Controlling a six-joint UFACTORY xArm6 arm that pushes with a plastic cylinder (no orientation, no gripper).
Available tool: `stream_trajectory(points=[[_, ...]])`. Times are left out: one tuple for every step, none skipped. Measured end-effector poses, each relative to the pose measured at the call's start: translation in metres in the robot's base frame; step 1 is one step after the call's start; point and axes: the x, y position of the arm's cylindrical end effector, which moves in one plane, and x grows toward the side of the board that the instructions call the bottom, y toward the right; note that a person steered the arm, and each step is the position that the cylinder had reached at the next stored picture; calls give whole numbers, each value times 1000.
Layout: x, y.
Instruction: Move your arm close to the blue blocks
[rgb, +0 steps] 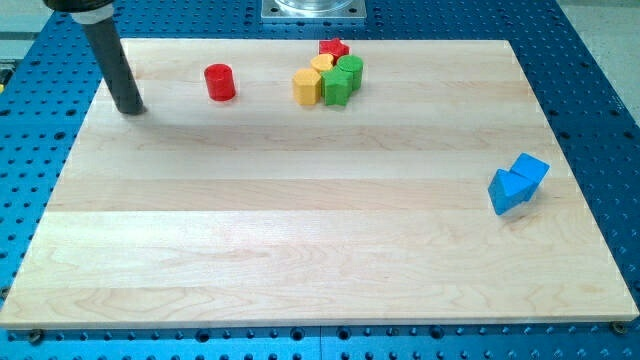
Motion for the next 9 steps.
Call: stream_trajectory(points=[[-28, 13], [-28, 82], [-34, 153], [-51, 197], [-47, 167], [38, 110], [98, 154], [120, 145], [137, 222]])
